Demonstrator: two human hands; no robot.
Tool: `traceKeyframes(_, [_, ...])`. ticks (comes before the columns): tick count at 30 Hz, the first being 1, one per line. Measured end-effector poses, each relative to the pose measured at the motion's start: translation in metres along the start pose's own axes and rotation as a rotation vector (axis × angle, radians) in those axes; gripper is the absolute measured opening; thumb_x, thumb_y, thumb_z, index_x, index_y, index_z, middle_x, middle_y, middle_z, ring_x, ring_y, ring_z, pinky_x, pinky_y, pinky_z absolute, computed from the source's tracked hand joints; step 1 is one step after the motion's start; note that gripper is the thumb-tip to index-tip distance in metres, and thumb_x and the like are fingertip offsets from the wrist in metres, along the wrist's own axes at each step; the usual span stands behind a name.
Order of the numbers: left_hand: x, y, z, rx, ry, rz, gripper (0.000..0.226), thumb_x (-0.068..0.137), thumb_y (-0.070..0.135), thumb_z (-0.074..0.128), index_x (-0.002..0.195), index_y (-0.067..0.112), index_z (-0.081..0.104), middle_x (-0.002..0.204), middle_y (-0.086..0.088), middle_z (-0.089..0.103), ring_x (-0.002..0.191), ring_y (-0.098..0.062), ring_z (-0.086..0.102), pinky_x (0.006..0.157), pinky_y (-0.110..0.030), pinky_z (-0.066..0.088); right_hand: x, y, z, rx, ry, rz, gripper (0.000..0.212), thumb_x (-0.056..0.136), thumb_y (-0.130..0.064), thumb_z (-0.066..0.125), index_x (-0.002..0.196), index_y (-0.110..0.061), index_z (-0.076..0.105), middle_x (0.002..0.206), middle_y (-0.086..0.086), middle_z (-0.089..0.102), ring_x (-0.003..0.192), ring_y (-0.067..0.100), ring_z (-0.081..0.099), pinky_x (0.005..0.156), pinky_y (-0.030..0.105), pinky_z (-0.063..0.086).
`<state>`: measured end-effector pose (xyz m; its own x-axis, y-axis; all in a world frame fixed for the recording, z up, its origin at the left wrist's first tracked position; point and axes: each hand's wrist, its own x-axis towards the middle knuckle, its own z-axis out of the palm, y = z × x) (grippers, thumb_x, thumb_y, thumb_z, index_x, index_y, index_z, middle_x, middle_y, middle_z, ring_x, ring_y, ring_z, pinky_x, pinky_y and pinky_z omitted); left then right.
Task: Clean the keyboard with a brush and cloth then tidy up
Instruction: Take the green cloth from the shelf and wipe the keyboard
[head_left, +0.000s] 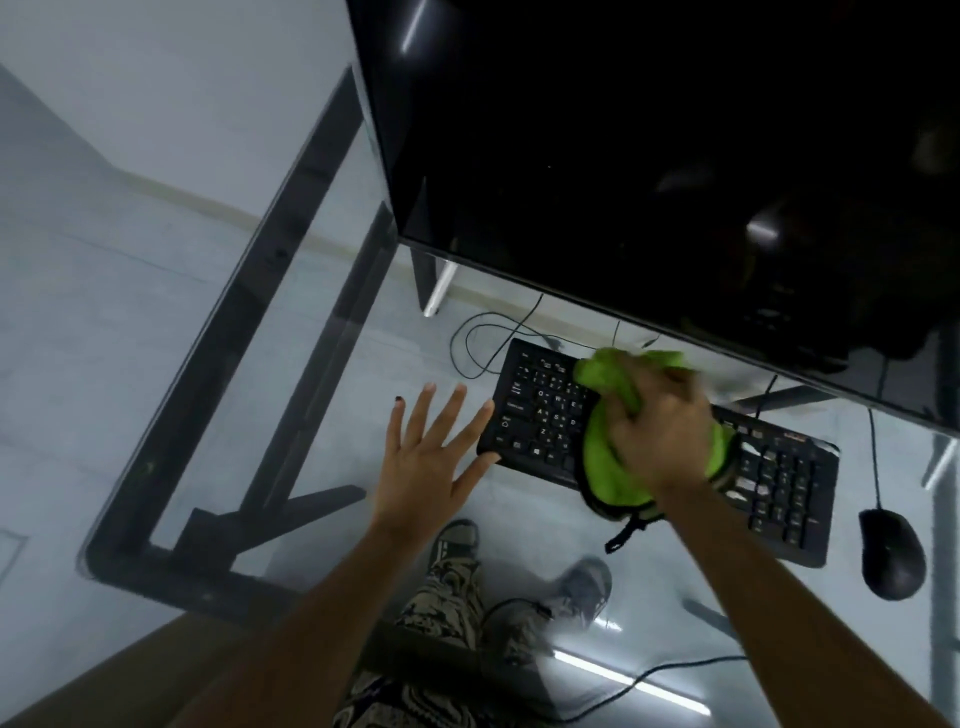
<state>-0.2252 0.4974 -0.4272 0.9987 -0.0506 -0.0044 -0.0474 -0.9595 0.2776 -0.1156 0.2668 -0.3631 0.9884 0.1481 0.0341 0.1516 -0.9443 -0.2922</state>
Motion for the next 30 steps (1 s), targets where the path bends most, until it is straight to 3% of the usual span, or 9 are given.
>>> traceKeyframes(3, [0.0, -0.003, 0.003, -0.049, 0.061, -0.018, 0.063, 0.095, 0.061, 0.035, 0.143, 0.022, 0.043, 0.15, -0.001, 0.04, 0.144, -0.028, 0.026, 0.116, -0.053, 0.02, -0.023, -0.036, 0.017, -0.015, -0.119, -0.374, 0.057, 0.075, -0.025, 0.064, 0.131, -0.031, 0.057, 0.129, -0.002, 0.064, 0.113, 0.032, 0.051, 0.082, 0.043, 0.045])
traceKeyframes(6, [0.0, -0.006, 0.007, -0.039, 0.089, 0.016, 0.06, 0.094, 0.061, 0.039, 0.137, 0.022, 0.053, 0.148, -0.001, 0.043, 0.142, -0.029, 0.029, 0.114, -0.054, 0.022, -0.044, -0.029, 0.02, -0.007, -0.101, -0.559, 0.06, 0.068, -0.021, 0.068, 0.127, -0.032, 0.062, 0.129, -0.006, 0.064, 0.112, 0.029, 0.047, 0.077, 0.043, 0.045])
traceKeyframes(10, [-0.001, -0.004, 0.006, -0.054, 0.09, 0.036, 0.052, 0.093, 0.06, 0.043, 0.133, 0.029, 0.057, 0.151, 0.0, 0.039, 0.144, -0.031, 0.025, 0.115, -0.056, 0.019, -0.029, -0.041, 0.023, -0.027, -0.122, -0.51, 0.059, 0.069, -0.019, 0.075, 0.125, -0.03, 0.064, 0.128, -0.006, 0.064, 0.113, 0.029, 0.045, 0.08, 0.043, 0.045])
traceKeyframes(13, [-0.003, -0.005, 0.006, -0.067, 0.097, 0.037, 0.046, 0.094, 0.056, 0.046, 0.131, 0.032, 0.058, 0.152, 0.001, 0.037, 0.144, -0.031, 0.025, 0.115, -0.056, 0.019, -0.034, -0.058, 0.026, -0.038, -0.126, -0.541, 0.05, 0.073, -0.02, 0.065, 0.122, -0.031, 0.067, 0.13, -0.006, 0.063, 0.114, 0.029, 0.044, 0.08, 0.041, 0.041])
traceKeyframes(17, [-0.002, -0.005, 0.005, -0.051, 0.065, 0.035, 0.05, 0.096, 0.056, 0.04, 0.134, 0.029, 0.055, 0.152, -0.001, 0.038, 0.144, -0.031, 0.023, 0.115, -0.056, 0.018, -0.039, -0.023, 0.017, 0.032, -0.158, -0.652, 0.045, 0.073, -0.021, 0.051, 0.111, -0.034, 0.072, 0.126, -0.01, 0.064, 0.113, 0.025, 0.045, 0.079, 0.039, 0.04])
traceKeyframes(20, [-0.003, -0.005, 0.005, -0.039, 0.059, 0.034, 0.052, 0.095, 0.058, 0.039, 0.134, 0.027, 0.056, 0.152, -0.001, 0.038, 0.144, -0.031, 0.023, 0.116, -0.055, 0.017, -0.039, -0.017, 0.01, 0.035, -0.176, -0.642, 0.045, 0.069, -0.016, 0.059, 0.108, -0.033, 0.073, 0.124, -0.008, 0.066, 0.112, 0.026, 0.045, 0.076, 0.043, 0.046])
traceKeyframes(24, [-0.004, -0.006, 0.006, 0.021, 0.055, 0.059, 0.059, 0.098, 0.052, 0.036, 0.149, 0.025, 0.032, 0.155, -0.004, 0.032, 0.144, -0.032, 0.023, 0.115, -0.057, 0.017, -0.04, -0.046, 0.016, -0.001, -0.19, -0.666, 0.049, 0.068, -0.014, 0.06, 0.112, -0.034, 0.072, 0.127, -0.009, 0.064, 0.113, 0.026, 0.044, 0.078, 0.041, 0.041])
traceKeyframes(27, [-0.005, -0.002, 0.008, 0.091, 0.089, 0.185, 0.056, 0.1, 0.039, 0.037, 0.15, 0.017, 0.025, 0.156, -0.01, 0.027, 0.144, -0.03, 0.024, 0.114, -0.057, 0.019, -0.034, -0.017, 0.006, -0.018, -0.241, -0.717, 0.055, 0.064, -0.012, 0.071, 0.114, -0.035, 0.07, 0.127, -0.009, 0.064, 0.116, 0.025, 0.042, 0.081, 0.042, 0.043])
traceKeyframes(30, [-0.008, -0.014, 0.007, 0.18, 0.053, 0.538, 0.057, 0.096, 0.027, 0.041, 0.148, 0.012, 0.026, 0.155, -0.01, 0.023, 0.147, -0.026, 0.012, 0.116, -0.051, 0.015, -0.036, 0.038, -0.015, -0.04, -0.211, -0.588, 0.052, 0.065, -0.016, 0.07, 0.113, -0.035, 0.07, 0.124, -0.007, 0.066, 0.113, 0.027, 0.047, 0.084, 0.049, 0.049])
